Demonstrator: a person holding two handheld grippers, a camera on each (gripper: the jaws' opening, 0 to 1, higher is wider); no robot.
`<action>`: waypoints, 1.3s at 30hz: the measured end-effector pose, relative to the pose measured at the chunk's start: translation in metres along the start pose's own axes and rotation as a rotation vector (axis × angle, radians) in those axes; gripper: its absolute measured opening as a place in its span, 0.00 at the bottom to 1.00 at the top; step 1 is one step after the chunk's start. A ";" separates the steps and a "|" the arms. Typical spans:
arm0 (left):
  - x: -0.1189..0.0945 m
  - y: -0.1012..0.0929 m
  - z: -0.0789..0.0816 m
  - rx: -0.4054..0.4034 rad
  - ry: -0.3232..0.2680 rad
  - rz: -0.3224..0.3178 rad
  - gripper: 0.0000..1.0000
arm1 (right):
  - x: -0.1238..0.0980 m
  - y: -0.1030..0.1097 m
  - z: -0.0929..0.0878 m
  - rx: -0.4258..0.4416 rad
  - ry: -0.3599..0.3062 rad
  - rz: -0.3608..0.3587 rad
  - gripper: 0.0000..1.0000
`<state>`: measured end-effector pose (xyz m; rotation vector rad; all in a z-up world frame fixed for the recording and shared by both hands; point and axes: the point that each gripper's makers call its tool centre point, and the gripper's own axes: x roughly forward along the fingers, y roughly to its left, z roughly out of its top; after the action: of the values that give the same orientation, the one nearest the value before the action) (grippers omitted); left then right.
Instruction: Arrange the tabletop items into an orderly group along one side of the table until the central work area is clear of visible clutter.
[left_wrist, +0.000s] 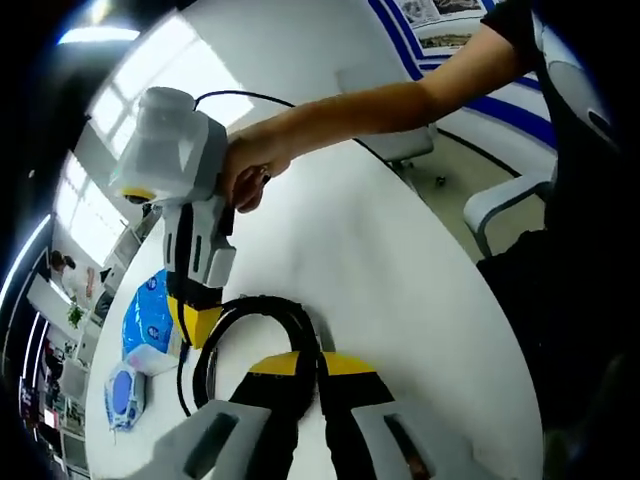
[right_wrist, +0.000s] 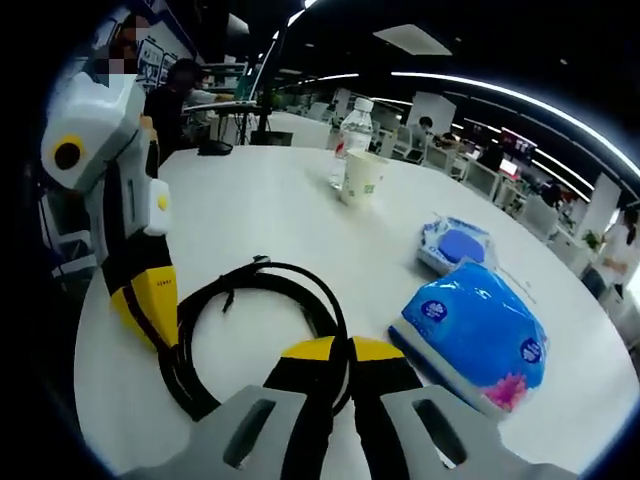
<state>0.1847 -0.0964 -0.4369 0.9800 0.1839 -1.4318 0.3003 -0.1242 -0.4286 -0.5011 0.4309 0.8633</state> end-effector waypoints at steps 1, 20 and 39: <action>0.000 -0.001 -0.002 -0.023 0.005 -0.001 0.12 | -0.001 -0.001 0.000 0.003 -0.006 -0.004 0.02; -0.020 0.022 0.010 -0.155 -0.111 0.048 0.15 | -0.032 -0.020 0.005 0.057 -0.060 -0.075 0.11; -0.028 0.095 0.011 -0.278 -0.164 0.302 0.27 | -0.063 -0.037 -0.017 0.105 -0.129 -0.115 0.16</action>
<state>0.2576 -0.0982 -0.3696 0.6298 0.1047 -1.1648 0.2906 -0.1925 -0.3988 -0.3676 0.3241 0.7533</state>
